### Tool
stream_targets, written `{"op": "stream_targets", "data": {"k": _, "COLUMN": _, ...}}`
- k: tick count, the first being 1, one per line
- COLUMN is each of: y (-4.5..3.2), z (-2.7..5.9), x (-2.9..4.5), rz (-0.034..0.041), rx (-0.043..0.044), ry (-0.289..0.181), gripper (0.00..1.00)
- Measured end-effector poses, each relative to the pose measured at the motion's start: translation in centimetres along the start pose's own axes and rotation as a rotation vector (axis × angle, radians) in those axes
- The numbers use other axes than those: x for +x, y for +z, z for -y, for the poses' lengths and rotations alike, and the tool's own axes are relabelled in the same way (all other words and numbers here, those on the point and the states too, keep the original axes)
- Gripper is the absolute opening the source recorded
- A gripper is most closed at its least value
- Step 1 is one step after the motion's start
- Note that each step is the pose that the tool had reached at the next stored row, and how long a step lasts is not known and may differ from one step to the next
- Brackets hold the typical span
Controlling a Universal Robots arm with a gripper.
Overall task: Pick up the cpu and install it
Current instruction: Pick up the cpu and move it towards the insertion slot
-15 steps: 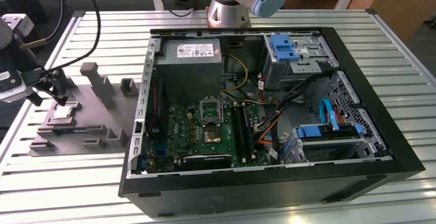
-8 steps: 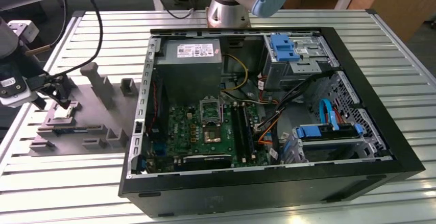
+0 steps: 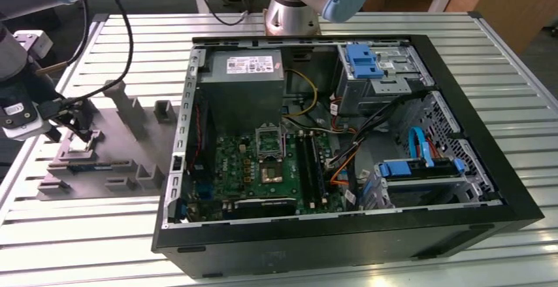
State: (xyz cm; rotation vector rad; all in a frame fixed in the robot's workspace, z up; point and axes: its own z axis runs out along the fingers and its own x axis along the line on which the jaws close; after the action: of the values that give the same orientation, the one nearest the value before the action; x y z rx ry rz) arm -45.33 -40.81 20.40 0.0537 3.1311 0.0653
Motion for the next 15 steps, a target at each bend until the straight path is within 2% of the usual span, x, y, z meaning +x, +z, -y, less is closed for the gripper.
{"op": "stream_targets", "data": {"k": 15, "y": 1.4, "z": 0.06, "x": 0.01, "rz": 0.0, "rx": 0.0, "ry": 0.0, "gripper": 0.59}}
